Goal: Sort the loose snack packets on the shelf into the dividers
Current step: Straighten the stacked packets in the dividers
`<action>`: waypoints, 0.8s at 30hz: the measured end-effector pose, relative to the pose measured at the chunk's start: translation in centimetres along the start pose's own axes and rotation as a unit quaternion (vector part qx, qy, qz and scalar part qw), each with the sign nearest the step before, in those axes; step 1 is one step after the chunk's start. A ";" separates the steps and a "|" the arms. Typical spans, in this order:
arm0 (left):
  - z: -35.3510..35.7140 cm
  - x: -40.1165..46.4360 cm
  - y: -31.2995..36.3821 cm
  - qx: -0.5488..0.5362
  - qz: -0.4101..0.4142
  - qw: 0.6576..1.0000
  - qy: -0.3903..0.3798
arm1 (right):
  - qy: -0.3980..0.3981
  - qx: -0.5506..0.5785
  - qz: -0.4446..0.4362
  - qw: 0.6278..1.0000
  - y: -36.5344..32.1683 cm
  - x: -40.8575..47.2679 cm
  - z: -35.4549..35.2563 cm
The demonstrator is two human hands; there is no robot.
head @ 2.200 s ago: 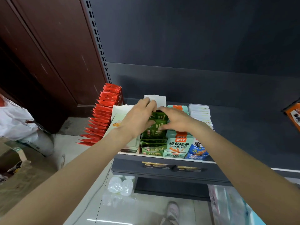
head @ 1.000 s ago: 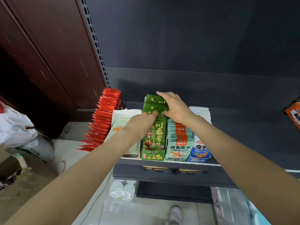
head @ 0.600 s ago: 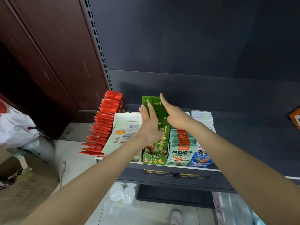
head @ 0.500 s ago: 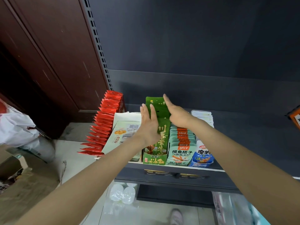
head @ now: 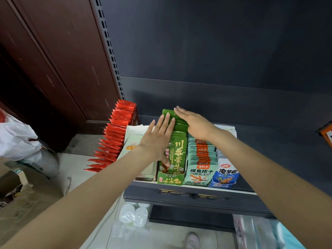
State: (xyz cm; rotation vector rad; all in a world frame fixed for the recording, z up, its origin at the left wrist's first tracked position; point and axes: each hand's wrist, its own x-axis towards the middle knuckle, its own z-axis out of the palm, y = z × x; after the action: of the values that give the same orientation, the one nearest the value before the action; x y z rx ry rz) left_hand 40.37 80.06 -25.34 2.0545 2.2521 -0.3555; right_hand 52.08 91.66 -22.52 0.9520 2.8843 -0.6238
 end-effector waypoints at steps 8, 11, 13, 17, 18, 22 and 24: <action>0.2 -0.3 -0.9 -0.244 0.013 0.969 0.044 | 0.069 0.112 0.025 0.991 -0.5 -1.3 -0.2; 0.5 -1.2 -0.9 -0.202 -0.007 0.971 0.129 | 0.112 0.065 0.005 0.992 -0.7 -2.0 0.9; 0.6 -1.5 -0.5 -0.172 -0.021 0.972 0.160 | 0.123 0.049 -0.003 0.991 -0.8 -2.4 1.3; 0.4 -1.2 -0.1 -0.152 -0.040 0.972 0.172 | 0.073 -0.005 -0.006 0.997 -1.0 -2.5 2.2; 0.4 -1.2 -0.1 -0.148 -0.037 0.974 0.168 | 0.076 -0.010 -0.003 0.997 -1.0 -2.5 2.3; 0.6 -1.8 -0.5 -0.148 -0.022 0.983 0.109 | 0.078 -0.017 0.000 0.997 -1.0 -2.3 2.2; 1.0 -2.1 -0.3 -0.096 -0.010 0.993 0.067 | 0.063 -0.017 -0.001 0.998 -0.9 -2.1 2.3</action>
State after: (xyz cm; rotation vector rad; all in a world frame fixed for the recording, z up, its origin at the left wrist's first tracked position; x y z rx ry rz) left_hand 40.20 77.74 -25.81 2.0142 2.2801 -0.0006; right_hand 53.07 88.91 -23.98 1.0200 2.9952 -0.5300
